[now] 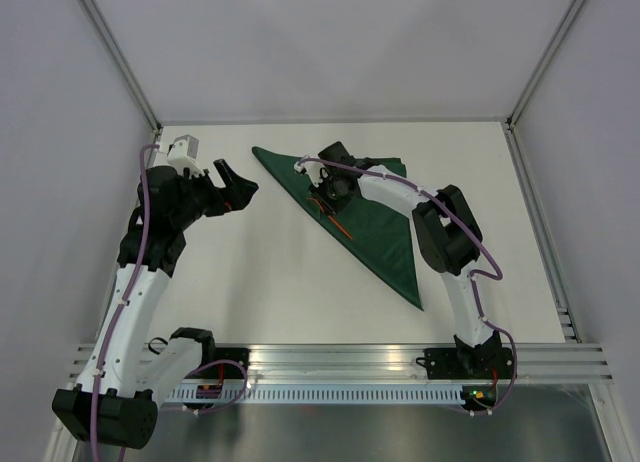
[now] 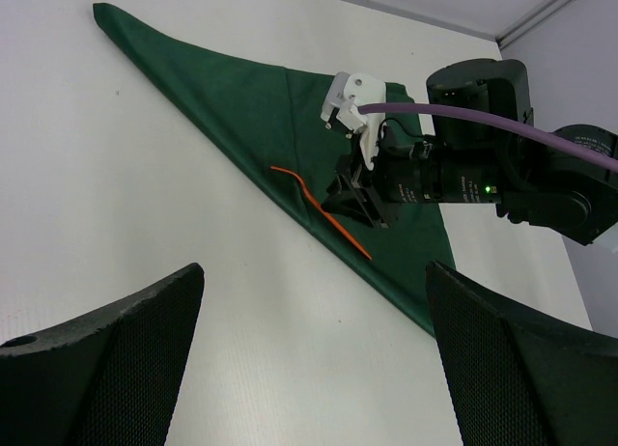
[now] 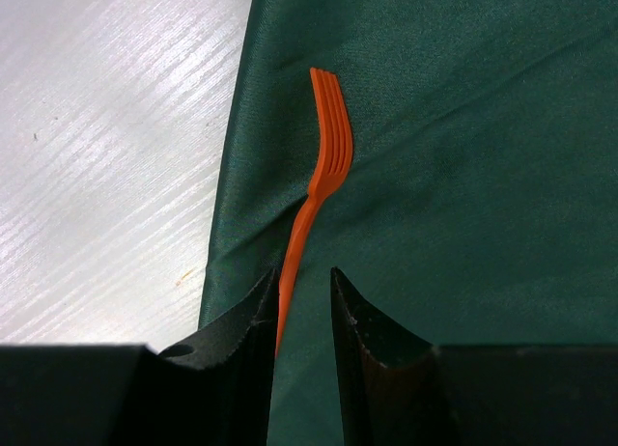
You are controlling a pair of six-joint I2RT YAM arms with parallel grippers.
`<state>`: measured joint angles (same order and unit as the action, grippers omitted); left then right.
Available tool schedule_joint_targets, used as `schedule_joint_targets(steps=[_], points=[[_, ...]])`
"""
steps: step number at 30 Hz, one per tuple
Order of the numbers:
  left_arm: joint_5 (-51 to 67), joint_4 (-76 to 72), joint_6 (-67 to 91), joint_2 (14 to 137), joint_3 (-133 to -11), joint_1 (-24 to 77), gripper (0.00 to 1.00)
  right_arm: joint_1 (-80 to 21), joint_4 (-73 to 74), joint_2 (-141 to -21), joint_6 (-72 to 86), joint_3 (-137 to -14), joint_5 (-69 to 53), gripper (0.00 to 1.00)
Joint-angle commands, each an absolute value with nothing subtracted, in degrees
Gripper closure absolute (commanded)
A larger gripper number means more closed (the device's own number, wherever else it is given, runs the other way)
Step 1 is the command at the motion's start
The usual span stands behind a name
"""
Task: Fold the napkin, place the utensils inside, and roll it up
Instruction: Place the utensil onto the napkin
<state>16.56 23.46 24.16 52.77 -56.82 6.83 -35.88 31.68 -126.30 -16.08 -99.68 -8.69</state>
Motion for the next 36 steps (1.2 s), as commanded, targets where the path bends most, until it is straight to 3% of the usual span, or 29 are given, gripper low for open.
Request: schedule_joint_targets(steps=[1, 17, 36], points=[[17.1, 22.1, 25.6, 52.6, -56.5, 6.6, 0.01, -36.2, 31.2, -125.0, -14.9, -99.8, -6.8, 0.66], [17.1, 22.0, 25.5, 52.4, -56.3, 6.6, 0.01, -36.7, 31.8, -126.9, -14.8, -100.3, -6.9, 0.63], [16.9, 22.1, 25.2, 52.4, -56.2, 6.6, 0.01, -36.7, 32.2, -129.1, -14.7, -101.0, -6.7, 0.68]])
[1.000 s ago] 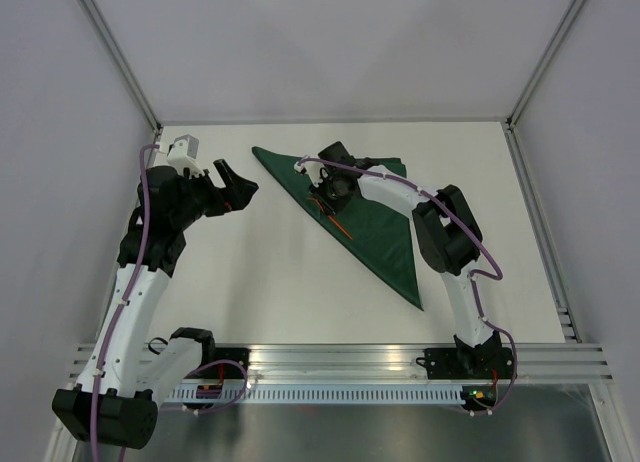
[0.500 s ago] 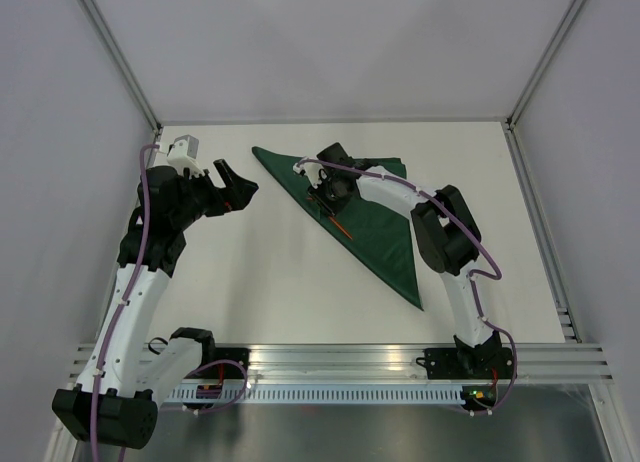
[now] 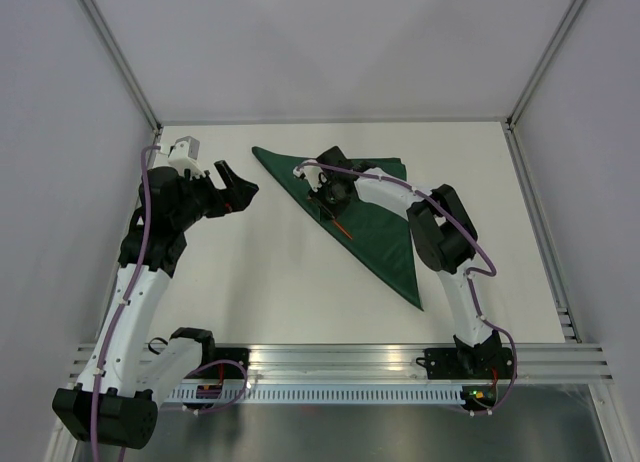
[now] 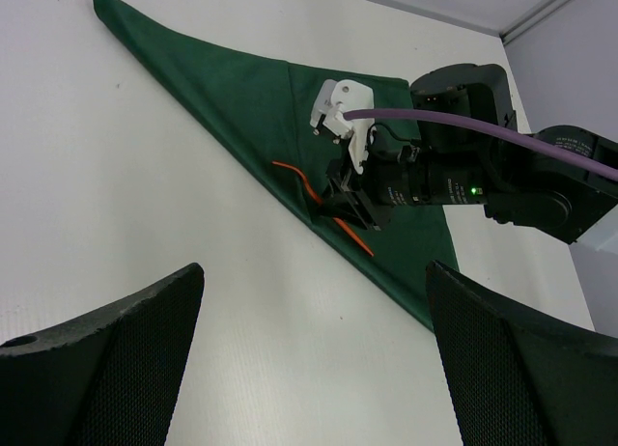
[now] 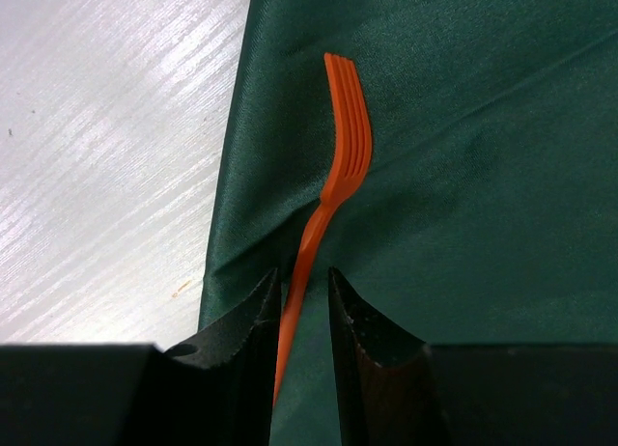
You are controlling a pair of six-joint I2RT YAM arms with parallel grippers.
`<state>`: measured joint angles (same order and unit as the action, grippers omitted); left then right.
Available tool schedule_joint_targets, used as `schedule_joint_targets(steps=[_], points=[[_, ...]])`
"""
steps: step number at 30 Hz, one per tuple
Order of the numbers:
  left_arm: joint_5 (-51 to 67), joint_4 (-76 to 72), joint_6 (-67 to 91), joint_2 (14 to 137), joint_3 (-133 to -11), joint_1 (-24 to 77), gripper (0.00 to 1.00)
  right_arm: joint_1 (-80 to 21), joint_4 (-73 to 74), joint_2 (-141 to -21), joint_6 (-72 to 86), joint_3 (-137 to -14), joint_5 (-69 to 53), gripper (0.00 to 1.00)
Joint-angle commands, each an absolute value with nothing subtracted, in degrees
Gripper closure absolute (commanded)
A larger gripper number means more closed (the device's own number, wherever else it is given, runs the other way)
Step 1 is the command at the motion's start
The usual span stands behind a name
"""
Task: Fold the napkin, place the utensils inside, and roll it up
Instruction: Place the utensil onto the napkin
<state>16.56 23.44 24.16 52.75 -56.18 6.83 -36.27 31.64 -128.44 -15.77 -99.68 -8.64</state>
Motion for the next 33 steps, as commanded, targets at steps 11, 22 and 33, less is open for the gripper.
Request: schedule_joint_targets(steps=[11, 22, 33], points=[[16.9, 22.1, 25.2, 52.3, -56.2, 6.6, 0.01, -36.7, 33.4, -127.7, -14.4, -102.7, -6.8, 0.83], [17.0, 22.1, 25.3, 52.0, -56.2, 6.6, 0.01, -36.7, 36.7, -128.0, -10.9, -105.6, -6.5, 0.89], [17.2, 22.1, 25.3, 52.3, -56.3, 6.6, 0.01, -36.7, 39.9, -128.5, -4.1, -106.0, -10.6, 0.92]])
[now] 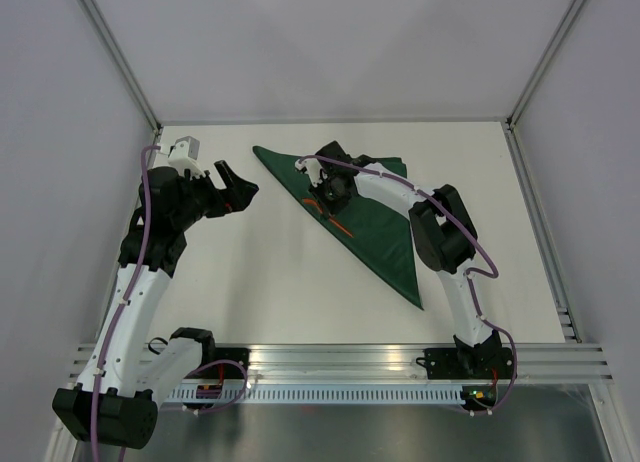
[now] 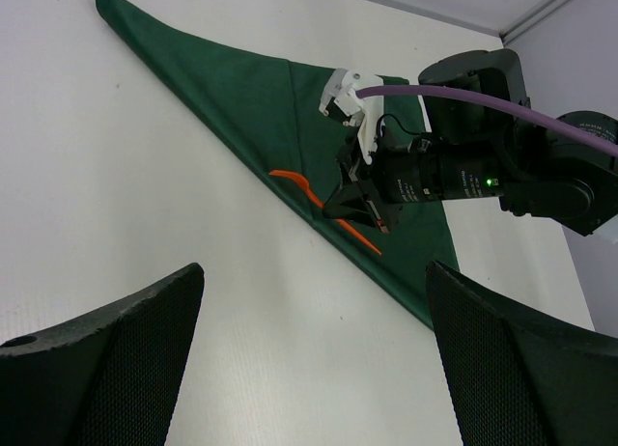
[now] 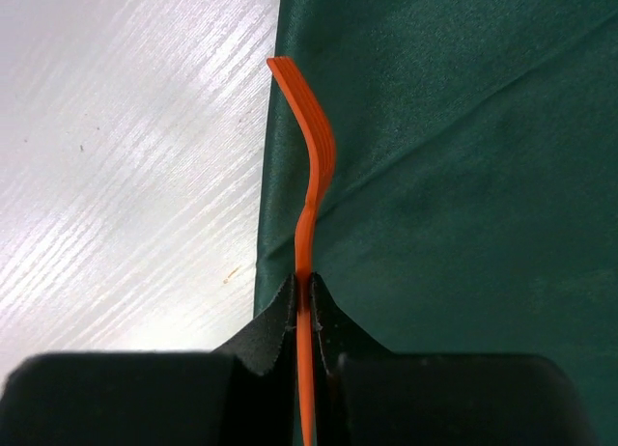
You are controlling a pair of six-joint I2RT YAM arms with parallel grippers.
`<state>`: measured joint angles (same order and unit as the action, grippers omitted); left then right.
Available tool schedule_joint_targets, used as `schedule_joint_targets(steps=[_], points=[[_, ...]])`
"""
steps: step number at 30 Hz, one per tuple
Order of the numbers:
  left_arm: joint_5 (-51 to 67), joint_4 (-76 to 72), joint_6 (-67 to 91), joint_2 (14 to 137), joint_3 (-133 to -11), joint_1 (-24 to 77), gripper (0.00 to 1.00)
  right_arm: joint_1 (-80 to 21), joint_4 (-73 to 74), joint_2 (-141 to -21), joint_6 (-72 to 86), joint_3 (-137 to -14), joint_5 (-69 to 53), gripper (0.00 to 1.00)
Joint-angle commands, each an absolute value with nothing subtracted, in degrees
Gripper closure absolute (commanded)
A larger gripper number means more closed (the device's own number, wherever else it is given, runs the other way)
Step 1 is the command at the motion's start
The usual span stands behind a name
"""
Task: Fold the napkin, place the utensils inside, and roll it up
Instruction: Place the utensil onto the napkin
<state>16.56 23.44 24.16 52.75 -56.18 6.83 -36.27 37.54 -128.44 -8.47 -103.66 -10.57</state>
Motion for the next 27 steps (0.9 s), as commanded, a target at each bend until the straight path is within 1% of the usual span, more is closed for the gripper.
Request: schedule_joint_targets(steps=[1, 16, 27], points=[[17.3, 22.1, 25.4, 52.3, -56.3, 6.5, 0.01, -36.7, 40.1, -128.6, -4.0, -106.2, -10.9, 0.92], [17.4, 22.1, 25.2, 52.0, -56.1, 6.6, 0.01, -36.1, 36.9, -129.0, -0.5, -105.1, -7.9, 0.94], [17.4, 22.1, 25.3, 52.2, -56.0, 6.5, 0.01, -34.8, 37.4, -131.0, 1.8, -105.6, -11.4, 0.93]])
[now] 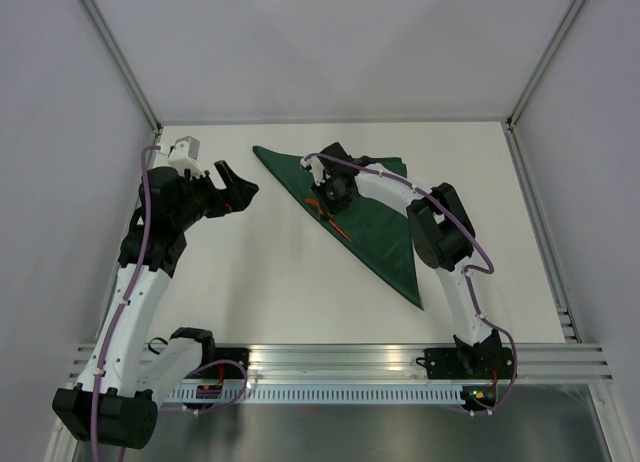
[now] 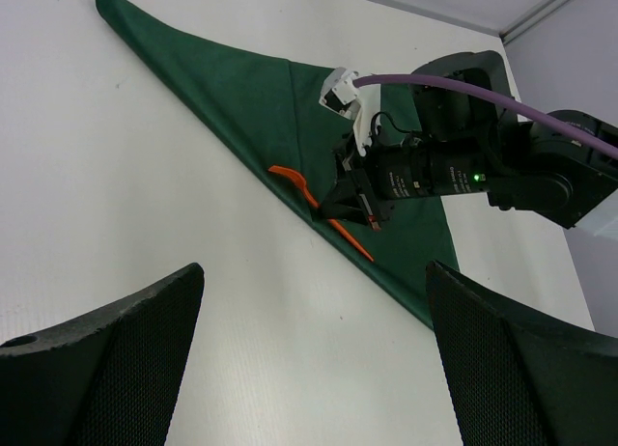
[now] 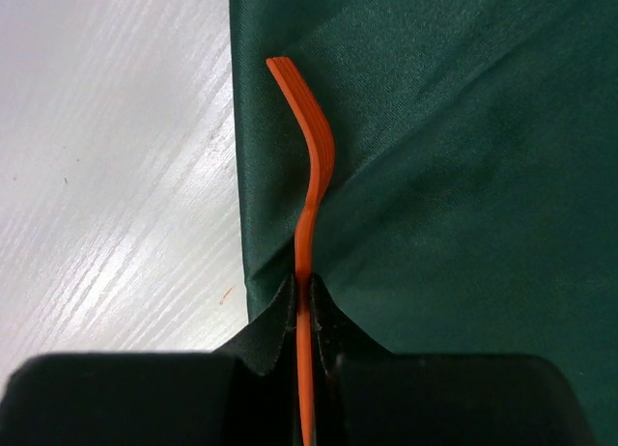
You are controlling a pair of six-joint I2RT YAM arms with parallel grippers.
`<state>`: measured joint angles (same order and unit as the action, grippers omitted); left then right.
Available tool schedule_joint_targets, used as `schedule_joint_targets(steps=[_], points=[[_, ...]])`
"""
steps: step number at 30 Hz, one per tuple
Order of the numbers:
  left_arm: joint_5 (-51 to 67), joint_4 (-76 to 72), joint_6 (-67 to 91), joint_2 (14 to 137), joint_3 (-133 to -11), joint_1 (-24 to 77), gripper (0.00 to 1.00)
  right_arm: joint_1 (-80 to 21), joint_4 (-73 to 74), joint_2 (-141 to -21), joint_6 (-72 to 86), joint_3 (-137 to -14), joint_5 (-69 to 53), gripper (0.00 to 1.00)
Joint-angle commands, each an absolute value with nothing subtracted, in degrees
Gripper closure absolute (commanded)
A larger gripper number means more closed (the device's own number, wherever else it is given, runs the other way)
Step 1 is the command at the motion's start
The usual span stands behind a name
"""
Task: Fold the napkin, place the utensils inside, and roll it up
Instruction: Place the utensil onto the napkin
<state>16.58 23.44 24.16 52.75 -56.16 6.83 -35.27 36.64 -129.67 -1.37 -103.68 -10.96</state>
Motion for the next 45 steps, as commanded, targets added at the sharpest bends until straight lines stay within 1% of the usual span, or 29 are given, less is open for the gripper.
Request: schedule_joint_targets(steps=[1, 6, 8, 18, 19, 22, 23, 30, 35, 40, 45], points=[[17.4, 22.1, 25.2, 52.1, -56.0, 6.6, 0.01, -34.7, 37.6, -131.2, 2.2, -105.8, -11.8, 0.93], [17.3, 22.1, 25.2, 52.0, -55.9, 6.6, 0.01, -34.1, 37.7, -131.7, 2.8, -106.3, -13.0, 0.93], [17.3, 22.1, 25.2, 52.0, -55.9, 6.5, 0.01, -34.0, 37.7, -131.7, 3.0, -106.2, -13.1, 0.91], [17.4, 22.1, 25.2, 52.0, -55.9, 6.6, 0.01, -33.8, 37.8, -130.0, 2.9, -106.2, -13.0, 0.75], [17.5, 22.1, 25.2, 52.0, -55.9, 6.6, 0.01, -33.8, 37.7, -129.8, 2.8, -106.2, -12.7, 0.71], [17.5, 22.1, 25.2, 52.0, -55.9, 6.6, 0.01, -33.8, 37.5, -129.0, 2.3, -107.0, -11.9, 0.63], [17.5, 22.1, 25.2, 51.9, -55.8, 6.6, 0.01, -33.8, 37.4, -128.4, 2.0, -107.0, -11.6, 0.62], [17.4, 22.1, 25.4, 52.2, -56.0, 6.6, 0.01, -33.8, 34.3, -126.7, -1.1, -108.9, -10.6, 0.64], [17.2, 22.1, 25.4, 52.3, -56.2, 6.6, 0.01, -33.7, 32.1, -126.4, -2.2, -109.5, -11.6, 0.73], [17.1, 22.1, 25.4, 52.5, -56.2, 6.6, 0.01, -33.8, 30.9, -126.9, -3.0, -110.1, -15.7, 0.82], [17.1, 22.1, 25.4, 52.6, -56.3, 6.6, 0.01, -33.8, 30.6, -128.1, -3.3, -110.7, -19.3, 0.86]])
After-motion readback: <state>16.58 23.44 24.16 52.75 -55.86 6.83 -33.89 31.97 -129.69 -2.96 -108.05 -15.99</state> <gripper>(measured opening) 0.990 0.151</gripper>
